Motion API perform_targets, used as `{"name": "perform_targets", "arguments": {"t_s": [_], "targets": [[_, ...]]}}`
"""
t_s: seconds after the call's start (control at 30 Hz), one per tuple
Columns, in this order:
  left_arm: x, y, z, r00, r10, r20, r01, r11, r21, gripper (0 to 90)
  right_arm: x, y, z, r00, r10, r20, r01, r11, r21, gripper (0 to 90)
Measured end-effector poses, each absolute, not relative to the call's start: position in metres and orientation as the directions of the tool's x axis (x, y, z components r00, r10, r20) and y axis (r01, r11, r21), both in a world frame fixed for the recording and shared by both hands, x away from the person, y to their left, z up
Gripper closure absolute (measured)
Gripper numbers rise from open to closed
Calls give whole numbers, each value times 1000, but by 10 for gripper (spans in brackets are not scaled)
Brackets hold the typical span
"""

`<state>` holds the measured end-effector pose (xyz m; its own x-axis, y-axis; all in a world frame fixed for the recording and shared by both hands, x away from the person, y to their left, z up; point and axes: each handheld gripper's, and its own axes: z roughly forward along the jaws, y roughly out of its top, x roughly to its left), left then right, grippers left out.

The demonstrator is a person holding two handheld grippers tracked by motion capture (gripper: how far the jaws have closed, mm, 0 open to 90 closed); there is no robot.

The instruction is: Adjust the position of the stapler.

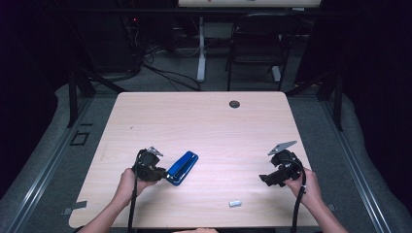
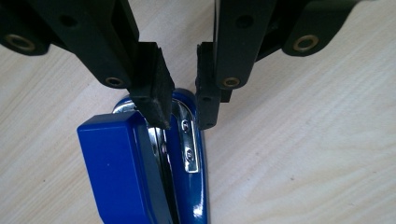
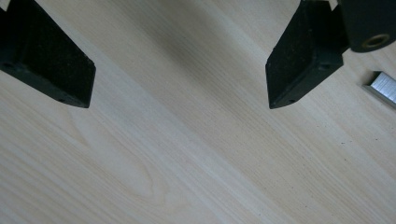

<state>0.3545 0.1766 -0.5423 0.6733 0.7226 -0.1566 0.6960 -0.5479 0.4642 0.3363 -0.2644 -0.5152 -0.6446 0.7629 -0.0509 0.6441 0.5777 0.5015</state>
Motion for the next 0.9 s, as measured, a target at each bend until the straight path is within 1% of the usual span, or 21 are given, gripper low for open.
{"name": "perform_targets", "arguments": {"t_s": [0.07,0.13,0.33,0.47,0.5,0.67,0.8,0.83,0.9], "targets": [[354,175,-543,678,720,-152,692,-554,463,780,336,-264,-515,-643,765,-46,646,572,506,79],[354,173,-544,688,709,-154,683,-561,468,814,336,-263,-515,-647,761,-49,642,578,504,79],[352,169,-545,711,684,-160,665,-582,468,824,337,-263,-517,-650,758,-52,642,585,496,80],[351,169,-545,713,679,-175,665,-578,472,831,337,-261,-518,-654,756,-34,645,580,498,80],[351,168,-546,712,679,-178,666,-574,476,831,338,-262,-518,-655,754,-52,640,590,492,79],[348,165,-546,725,667,-171,652,-583,485,844,338,-261,-519,-649,759,-52,645,586,491,79],[347,163,-546,728,658,-190,649,-573,500,849,338,-261,-520,-646,762,-43,651,579,490,79],[346,160,-547,729,651,-211,651,-566,505,861,339,-261,-519,-651,758,-47,647,587,487,79],[345,156,-547,741,642,-196,637,-581,507,864,339,-260,-520,-650,759,-41,649,583,489,79]]}}
